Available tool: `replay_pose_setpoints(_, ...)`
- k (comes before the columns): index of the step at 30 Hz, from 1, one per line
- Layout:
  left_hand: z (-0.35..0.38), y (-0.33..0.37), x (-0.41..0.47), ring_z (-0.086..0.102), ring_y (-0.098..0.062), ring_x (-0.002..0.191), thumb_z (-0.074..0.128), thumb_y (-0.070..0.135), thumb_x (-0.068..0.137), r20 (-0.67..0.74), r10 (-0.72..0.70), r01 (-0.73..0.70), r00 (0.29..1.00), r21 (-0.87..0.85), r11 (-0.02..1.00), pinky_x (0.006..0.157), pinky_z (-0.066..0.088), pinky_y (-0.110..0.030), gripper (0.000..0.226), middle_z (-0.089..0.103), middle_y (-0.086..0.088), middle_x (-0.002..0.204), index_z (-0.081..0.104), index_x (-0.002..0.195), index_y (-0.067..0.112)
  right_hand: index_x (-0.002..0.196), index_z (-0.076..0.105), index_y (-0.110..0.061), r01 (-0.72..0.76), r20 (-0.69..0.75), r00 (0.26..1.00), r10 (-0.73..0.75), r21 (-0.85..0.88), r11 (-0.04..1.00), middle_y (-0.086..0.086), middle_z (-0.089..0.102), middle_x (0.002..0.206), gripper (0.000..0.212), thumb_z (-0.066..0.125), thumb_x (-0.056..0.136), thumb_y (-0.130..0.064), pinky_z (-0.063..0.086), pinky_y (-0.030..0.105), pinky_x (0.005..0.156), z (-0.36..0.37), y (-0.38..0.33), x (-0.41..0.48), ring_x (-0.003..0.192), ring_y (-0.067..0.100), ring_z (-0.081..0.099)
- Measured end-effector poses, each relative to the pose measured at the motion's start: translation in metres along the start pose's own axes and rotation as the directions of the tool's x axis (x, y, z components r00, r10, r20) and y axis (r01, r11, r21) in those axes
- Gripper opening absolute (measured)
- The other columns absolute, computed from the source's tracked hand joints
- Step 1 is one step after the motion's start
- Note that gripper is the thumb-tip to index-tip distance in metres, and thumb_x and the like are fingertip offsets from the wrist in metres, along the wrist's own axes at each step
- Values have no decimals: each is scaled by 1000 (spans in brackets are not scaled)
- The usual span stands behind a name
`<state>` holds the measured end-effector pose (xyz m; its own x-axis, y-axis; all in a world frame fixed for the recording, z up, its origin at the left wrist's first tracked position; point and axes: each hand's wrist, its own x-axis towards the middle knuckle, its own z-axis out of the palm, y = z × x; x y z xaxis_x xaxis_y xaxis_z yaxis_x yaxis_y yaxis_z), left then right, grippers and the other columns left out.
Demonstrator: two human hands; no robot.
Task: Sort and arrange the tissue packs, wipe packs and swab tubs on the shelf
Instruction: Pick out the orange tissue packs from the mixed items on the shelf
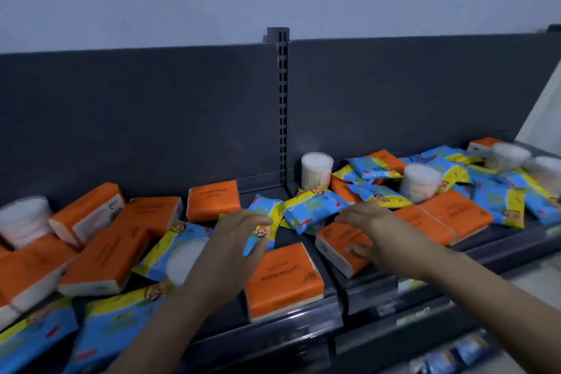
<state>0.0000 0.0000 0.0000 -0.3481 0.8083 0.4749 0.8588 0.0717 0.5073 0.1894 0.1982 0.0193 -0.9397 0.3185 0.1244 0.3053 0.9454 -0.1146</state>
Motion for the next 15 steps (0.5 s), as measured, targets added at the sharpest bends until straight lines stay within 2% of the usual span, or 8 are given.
replay_pose_setpoints(3, 16, 6, 7, 48, -3, 110, 64, 21, 86, 100, -7, 4, 995, 28, 1000, 94, 32, -11, 29, 53, 14, 115, 57, 114, 26, 140, 40, -23, 11, 55, 998, -11, -1, 1000, -5, 39, 143, 61, 63, 85, -37, 25, 29, 112, 5, 15, 4, 135, 15, 31)
replay_pose_setpoints(6, 27, 15, 11, 44, 2, 112, 65, 24, 84, 191, -159, 169, 969, -33, 985, 89, 25, 0, 34, 46, 25, 113, 51, 112, 38, 142, 37, -23, 58, 112, 992, -57, -7, 998, -4, 36, 145, 66, 63, 84, -42, 24, 30, 113, 8, 27, 12, 136, 15, 28)
replay_pose_setpoints(9, 34, 22, 16, 39, 0, 121, 65, 28, 84, 277, -288, 293, 917, 26, 956, 90, 25, -6, 43, 42, 23, 122, 46, 121, 38, 144, 32, -21, 104, 172, 980, -101, -8, 995, -4, 31, 148, 72, 63, 84, -44, 21, 28, 114, 6, 40, 18, 138, 15, 25)
replay_pose_setpoints(12, 37, 29, 17, 27, -6, 135, 64, 36, 84, 378, -426, 378, 822, 196, 905, 102, 20, -14, 59, 33, 11, 144, 39, 136, 29, 147, 26, -21, 151, 269, 951, -150, 18, 988, -3, 26, 151, 80, 65, 82, -46, 18, 30, 115, 5, 52, 25, 140, 16, 19)
replay_pose_setpoints(15, 33, 35, 17, 33, -10, 132, 57, 43, 87, 435, -578, 501, 690, 289, 816, 102, 26, -21, 61, 32, 9, 147, 31, 141, 30, 147, 26, -23, 182, 345, 919, -190, 54, 982, -2, 29, 150, 83, 67, 80, -47, 21, 33, 115, 2, 60, 34, 139, 18, 22)
